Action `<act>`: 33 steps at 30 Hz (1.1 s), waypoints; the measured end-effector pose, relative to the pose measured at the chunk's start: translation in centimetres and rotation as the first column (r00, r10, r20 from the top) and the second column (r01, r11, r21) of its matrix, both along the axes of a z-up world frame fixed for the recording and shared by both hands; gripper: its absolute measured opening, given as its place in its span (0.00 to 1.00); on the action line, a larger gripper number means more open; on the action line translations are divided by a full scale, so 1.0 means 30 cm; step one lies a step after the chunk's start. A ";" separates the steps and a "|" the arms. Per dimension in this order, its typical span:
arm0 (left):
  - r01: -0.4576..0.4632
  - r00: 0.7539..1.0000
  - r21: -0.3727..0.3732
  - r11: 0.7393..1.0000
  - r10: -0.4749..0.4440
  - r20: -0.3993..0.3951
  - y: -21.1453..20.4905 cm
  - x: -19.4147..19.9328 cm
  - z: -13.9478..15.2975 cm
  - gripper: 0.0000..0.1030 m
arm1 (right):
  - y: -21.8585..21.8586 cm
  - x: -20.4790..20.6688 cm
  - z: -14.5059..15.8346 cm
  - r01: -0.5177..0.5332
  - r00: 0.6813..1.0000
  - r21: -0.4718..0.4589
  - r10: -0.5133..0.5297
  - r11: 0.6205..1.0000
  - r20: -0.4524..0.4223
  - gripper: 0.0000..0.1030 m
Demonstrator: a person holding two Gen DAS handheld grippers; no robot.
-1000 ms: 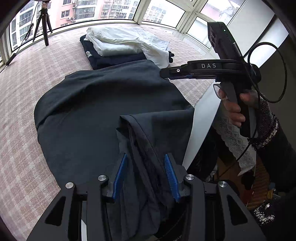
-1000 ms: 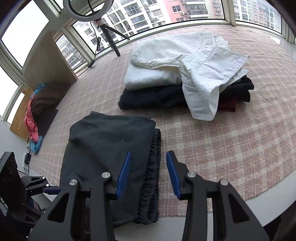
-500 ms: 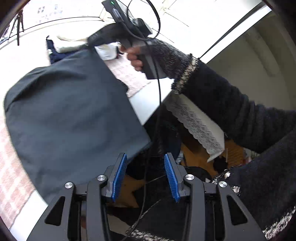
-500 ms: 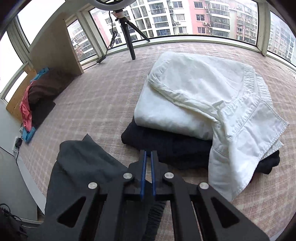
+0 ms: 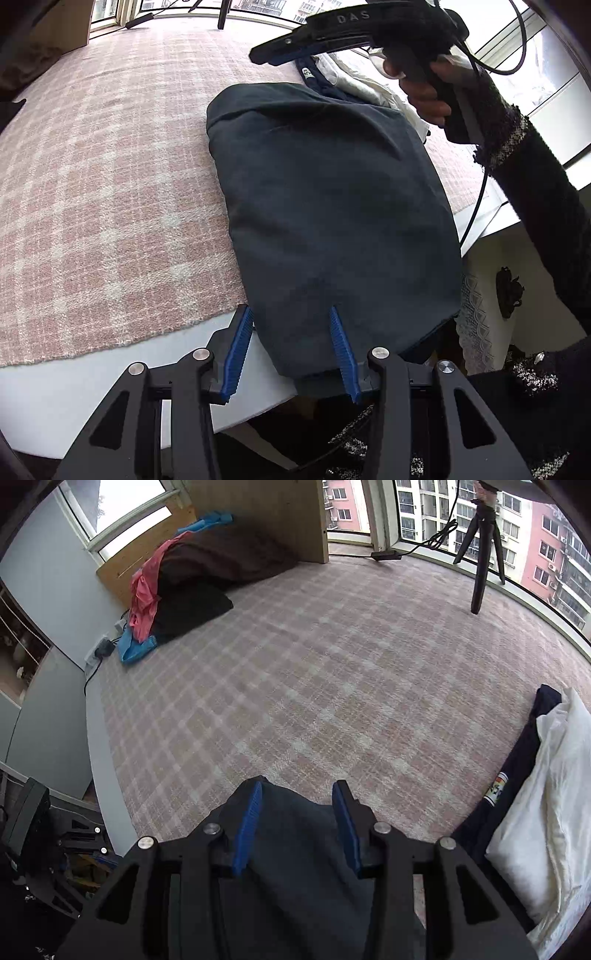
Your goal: Fold clothes
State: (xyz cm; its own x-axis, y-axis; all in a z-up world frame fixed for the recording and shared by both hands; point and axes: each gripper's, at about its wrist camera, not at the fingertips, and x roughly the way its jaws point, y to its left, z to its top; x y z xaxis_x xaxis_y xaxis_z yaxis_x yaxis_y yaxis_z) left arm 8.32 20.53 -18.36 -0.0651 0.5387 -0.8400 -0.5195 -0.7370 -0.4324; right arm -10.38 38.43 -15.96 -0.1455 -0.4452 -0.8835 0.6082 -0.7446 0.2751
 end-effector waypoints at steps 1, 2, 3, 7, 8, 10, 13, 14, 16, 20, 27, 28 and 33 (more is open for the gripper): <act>-0.008 1.000 0.009 1.000 0.008 0.003 -0.003 0.007 -0.005 0.39 | -0.043 -0.016 -0.028 -0.039 0.998 0.007 0.039 0.999 0.040 0.38; -0.014 1.000 0.011 1.000 0.014 -0.002 -0.007 0.012 -0.007 0.39 | -0.076 -0.021 -0.051 -0.076 0.995 0.016 0.074 0.997 0.072 0.38; -0.020 1.000 0.014 1.000 0.020 -0.009 -0.012 0.018 -0.006 0.37 | -0.105 -0.023 -0.072 -0.112 0.989 0.025 0.109 0.993 0.102 0.38; -0.041 0.999 0.027 0.999 0.041 -0.024 -0.057 0.042 0.007 0.28 | -0.159 -0.009 -0.124 -0.186 0.973 0.070 0.174 0.980 0.152 0.38; -0.045 0.999 0.035 0.998 0.045 -0.022 -0.079 0.053 0.013 0.28 | -0.162 -0.005 -0.128 -0.195 0.971 0.074 0.181 0.978 0.156 0.37; -0.043 0.999 0.045 0.998 0.043 -0.020 -0.138 0.085 0.024 0.28 | -0.159 0.000 -0.131 -0.195 0.971 0.077 0.182 0.978 0.157 0.37; -0.021 1.000 0.020 1.000 0.022 -0.020 -0.198 0.120 0.031 0.28 | -0.133 -0.004 -0.125 -0.161 0.975 0.054 0.150 0.985 0.166 0.37; -0.013 1.000 0.012 1.000 0.013 -0.024 -0.197 0.118 0.030 0.28 | -0.127 -0.005 -0.124 -0.153 0.976 0.052 0.143 0.987 0.167 0.37; 0.002 0.999 -0.003 1.000 -0.002 -0.034 -0.188 0.110 0.026 0.28 | -0.117 -0.009 -0.122 -0.140 0.977 0.052 0.130 0.989 0.168 0.37; 0.074 0.993 -0.012 0.997 -0.074 -0.088 -0.139 0.098 0.019 0.32 | -0.114 -0.006 -0.121 -0.130 0.978 0.056 0.118 0.990 0.173 0.37; 0.108 0.985 -0.016 0.994 -0.109 -0.130 -0.101 0.080 0.024 0.12 | -0.129 0.008 -0.129 -0.131 0.981 0.088 0.116 0.987 0.156 0.35; 0.110 0.985 -0.009 0.994 -0.110 -0.130 -0.108 0.077 0.034 0.11 | -0.134 0.011 -0.129 -0.133 0.983 0.097 0.118 0.986 0.143 0.25; 0.096 0.988 -0.003 0.995 -0.095 -0.124 -0.164 0.070 0.066 0.09 | -0.137 0.009 -0.145 -0.081 0.990 0.122 0.066 0.989 0.123 0.11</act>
